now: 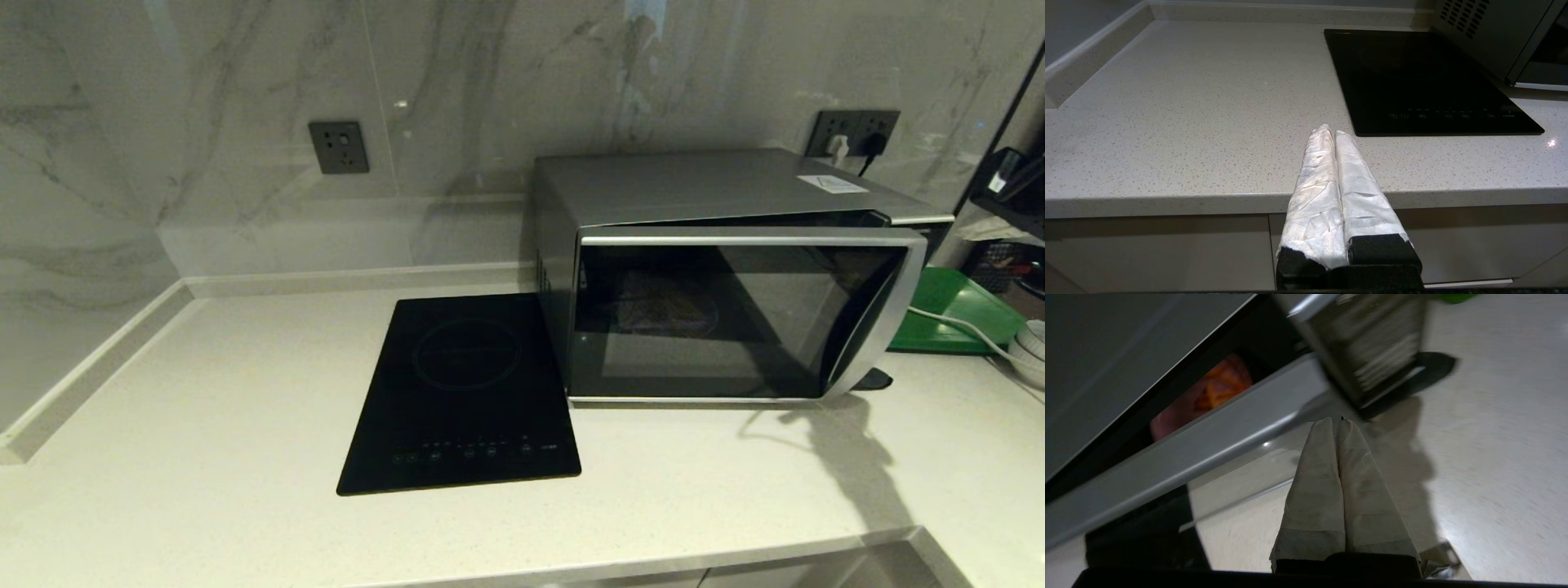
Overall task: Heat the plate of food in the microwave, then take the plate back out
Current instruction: Open the microwave oven
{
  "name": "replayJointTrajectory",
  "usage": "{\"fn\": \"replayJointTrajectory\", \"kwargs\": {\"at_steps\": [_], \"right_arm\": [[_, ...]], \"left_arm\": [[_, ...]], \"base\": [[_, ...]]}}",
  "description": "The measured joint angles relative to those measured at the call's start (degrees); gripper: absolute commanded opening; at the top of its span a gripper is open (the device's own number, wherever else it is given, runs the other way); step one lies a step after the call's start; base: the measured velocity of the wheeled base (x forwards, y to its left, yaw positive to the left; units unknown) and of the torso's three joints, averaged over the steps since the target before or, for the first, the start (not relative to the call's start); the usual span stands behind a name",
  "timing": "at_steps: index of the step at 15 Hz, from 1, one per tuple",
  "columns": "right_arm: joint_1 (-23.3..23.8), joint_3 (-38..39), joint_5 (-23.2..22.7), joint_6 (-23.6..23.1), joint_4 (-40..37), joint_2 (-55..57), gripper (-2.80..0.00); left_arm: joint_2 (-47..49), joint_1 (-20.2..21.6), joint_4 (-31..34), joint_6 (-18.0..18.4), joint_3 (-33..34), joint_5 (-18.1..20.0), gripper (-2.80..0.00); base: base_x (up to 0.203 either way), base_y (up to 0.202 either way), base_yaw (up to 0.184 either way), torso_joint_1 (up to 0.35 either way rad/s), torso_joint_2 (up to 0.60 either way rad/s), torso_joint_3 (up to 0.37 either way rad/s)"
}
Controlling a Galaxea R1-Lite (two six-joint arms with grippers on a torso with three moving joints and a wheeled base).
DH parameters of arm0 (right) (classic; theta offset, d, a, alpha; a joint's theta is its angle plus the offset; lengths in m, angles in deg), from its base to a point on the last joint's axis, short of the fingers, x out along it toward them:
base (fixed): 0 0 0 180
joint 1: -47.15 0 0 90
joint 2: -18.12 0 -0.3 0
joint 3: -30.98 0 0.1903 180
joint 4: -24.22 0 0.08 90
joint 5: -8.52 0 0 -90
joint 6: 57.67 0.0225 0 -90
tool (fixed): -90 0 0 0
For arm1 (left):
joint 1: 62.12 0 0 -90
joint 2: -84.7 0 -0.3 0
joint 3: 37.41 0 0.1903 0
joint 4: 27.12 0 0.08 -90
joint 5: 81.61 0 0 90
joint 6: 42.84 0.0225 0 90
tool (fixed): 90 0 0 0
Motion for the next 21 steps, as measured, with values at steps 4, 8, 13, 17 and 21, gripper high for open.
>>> {"fn": "replayJointTrajectory", "kwargs": {"at_steps": [4,8,13,17,21], "right_arm": [[-0.40,-1.87,-16.85,-3.88,2.90,4.77,-2.80],[-0.40,-2.09,-20.08,-3.90,5.77,6.36,-2.80],[-0.43,-2.12,-20.84,-4.30,12.57,6.53,-2.80],[-0.42,-2.09,-23.10,-6.89,14.86,6.49,-2.80],[-0.49,-2.09,-14.90,-14.59,15.17,9.88,-2.80]], "left_arm": [[0.00,0.00,0.02,0.00,0.00,0.02,-2.80],[0.00,0.00,0.00,-0.01,0.00,0.00,-2.80],[0.00,0.00,0.00,-0.02,0.00,0.02,-2.80],[0.00,0.00,0.01,-0.02,0.00,0.00,-2.80],[0.00,0.00,0.00,-0.03,0.00,0.00,-2.80]], "base": [[0.000,0.000,0.000,0.000,0.00,0.000],[0.000,0.000,0.000,0.000,0.00,0.000],[0.000,0.000,0.000,0.000,0.00,0.000],[0.000,0.000,0.000,0.000,0.00,0.000],[0.000,0.000,0.000,0.000,0.00,0.000]]}}
